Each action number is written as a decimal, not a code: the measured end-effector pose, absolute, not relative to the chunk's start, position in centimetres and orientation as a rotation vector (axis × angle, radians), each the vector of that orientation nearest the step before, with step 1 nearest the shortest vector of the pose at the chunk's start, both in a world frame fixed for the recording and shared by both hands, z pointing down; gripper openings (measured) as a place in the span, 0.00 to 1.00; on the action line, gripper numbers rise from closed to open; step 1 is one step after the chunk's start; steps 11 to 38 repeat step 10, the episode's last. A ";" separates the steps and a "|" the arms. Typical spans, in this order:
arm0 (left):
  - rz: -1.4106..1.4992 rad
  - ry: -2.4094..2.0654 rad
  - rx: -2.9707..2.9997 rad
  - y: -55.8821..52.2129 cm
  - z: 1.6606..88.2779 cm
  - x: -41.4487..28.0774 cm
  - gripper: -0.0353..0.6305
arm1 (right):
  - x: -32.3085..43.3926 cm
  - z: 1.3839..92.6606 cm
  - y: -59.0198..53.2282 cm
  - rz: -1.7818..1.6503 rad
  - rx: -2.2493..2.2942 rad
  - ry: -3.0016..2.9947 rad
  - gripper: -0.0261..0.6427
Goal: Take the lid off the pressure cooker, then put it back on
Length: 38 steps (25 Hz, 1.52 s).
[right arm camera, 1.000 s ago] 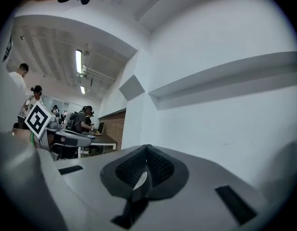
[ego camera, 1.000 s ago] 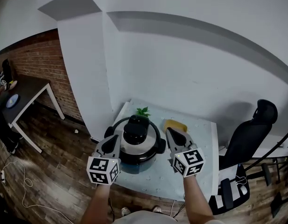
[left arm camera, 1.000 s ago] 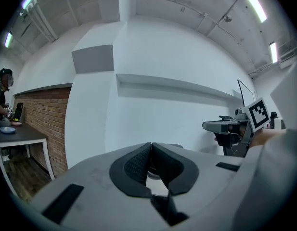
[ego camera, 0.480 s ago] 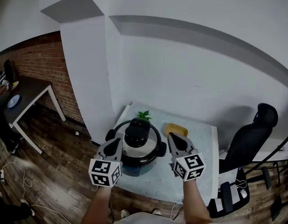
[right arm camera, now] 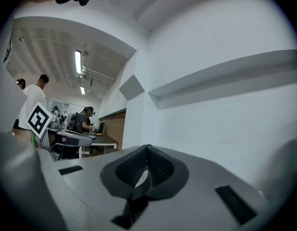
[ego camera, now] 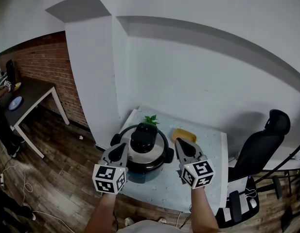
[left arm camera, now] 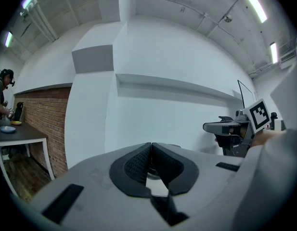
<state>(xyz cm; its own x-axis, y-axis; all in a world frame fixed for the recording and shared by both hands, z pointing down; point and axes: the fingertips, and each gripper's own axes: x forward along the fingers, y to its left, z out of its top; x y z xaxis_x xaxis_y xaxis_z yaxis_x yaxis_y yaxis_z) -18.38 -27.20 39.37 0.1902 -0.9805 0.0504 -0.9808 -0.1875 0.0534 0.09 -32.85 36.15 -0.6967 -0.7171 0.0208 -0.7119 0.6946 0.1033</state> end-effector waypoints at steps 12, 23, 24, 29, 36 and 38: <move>0.010 -1.952 2.359 -27.6 39.3 -18.5 0.07 | -0.1 36.3 -33.2 -0.126 1.193 -2.836 0.04; 0.010 -1.952 2.359 -27.6 39.3 -18.5 0.07 | -0.1 36.3 -33.2 -0.126 1.193 -2.836 0.04; 0.010 -1.952 2.359 -27.6 39.3 -18.5 0.07 | -0.1 36.3 -33.2 -0.126 1.193 -2.836 0.04; 0.010 -1.952 2.359 -27.6 39.3 -18.5 0.07 | -0.1 36.3 -33.2 -0.126 1.193 -2.836 0.04; 0.010 -1.952 2.359 -27.6 39.3 -18.5 0.07 | -0.1 36.3 -33.2 -0.126 1.193 -2.836 0.04; 0.010 -1.952 2.359 -27.6 39.3 -18.5 0.07 | -0.1 36.3 -33.2 -0.126 1.193 -2.836 0.04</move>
